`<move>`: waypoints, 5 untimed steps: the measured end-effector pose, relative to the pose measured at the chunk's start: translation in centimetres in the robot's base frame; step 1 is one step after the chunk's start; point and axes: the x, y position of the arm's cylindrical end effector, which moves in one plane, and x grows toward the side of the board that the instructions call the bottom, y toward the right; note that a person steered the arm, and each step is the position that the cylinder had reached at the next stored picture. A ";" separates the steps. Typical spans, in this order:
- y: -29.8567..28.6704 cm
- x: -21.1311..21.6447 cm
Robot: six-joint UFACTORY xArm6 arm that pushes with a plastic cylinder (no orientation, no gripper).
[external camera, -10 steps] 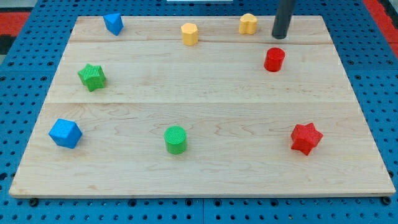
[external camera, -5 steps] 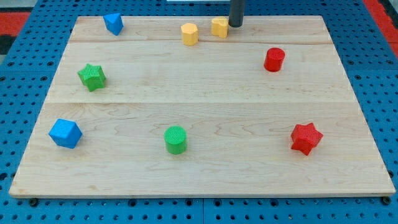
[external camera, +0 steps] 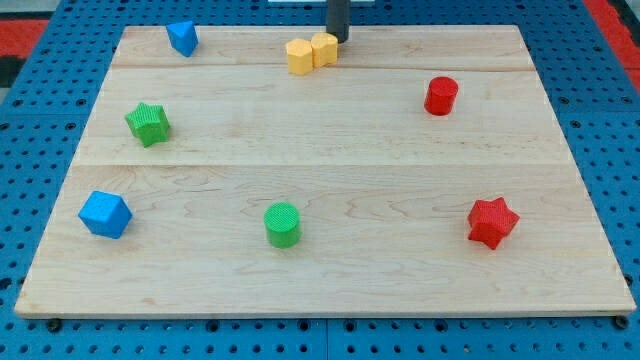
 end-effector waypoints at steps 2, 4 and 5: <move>-1.4 1.0; -1.7 2.3; -2.9 2.4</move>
